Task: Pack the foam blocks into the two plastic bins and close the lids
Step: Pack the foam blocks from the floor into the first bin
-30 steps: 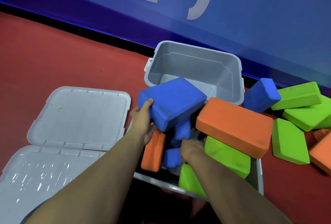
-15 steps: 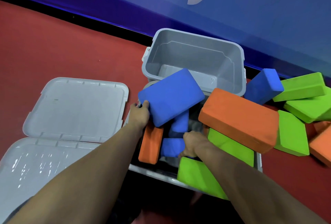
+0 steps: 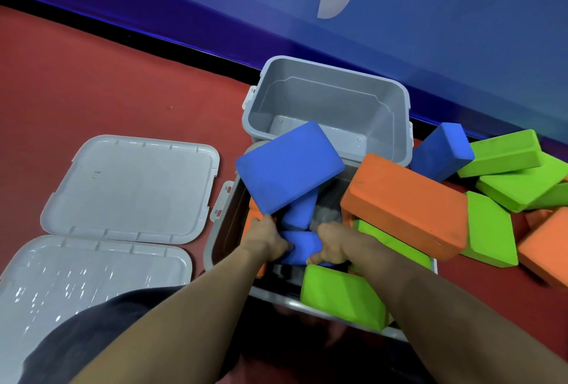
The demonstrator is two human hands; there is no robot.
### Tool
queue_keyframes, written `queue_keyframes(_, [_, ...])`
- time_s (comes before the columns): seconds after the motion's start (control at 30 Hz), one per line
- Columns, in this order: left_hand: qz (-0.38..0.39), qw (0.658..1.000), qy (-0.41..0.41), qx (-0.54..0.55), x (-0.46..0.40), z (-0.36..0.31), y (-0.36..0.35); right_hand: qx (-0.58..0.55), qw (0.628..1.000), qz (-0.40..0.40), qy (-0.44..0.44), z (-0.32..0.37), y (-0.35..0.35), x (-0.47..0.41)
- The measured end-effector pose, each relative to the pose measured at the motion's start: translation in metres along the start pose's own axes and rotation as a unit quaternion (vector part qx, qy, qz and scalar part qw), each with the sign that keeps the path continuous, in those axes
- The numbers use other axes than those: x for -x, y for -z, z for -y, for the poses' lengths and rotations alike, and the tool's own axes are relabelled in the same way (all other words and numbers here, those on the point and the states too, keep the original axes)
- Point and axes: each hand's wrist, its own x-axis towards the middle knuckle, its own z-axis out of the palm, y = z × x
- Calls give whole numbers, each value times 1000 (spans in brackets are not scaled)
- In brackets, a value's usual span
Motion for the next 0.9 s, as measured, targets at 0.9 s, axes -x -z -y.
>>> queue_keyframes(0.9, [146,987,-8,-58,9,0,-4,-600,792,9,-110,8,-29,-14])
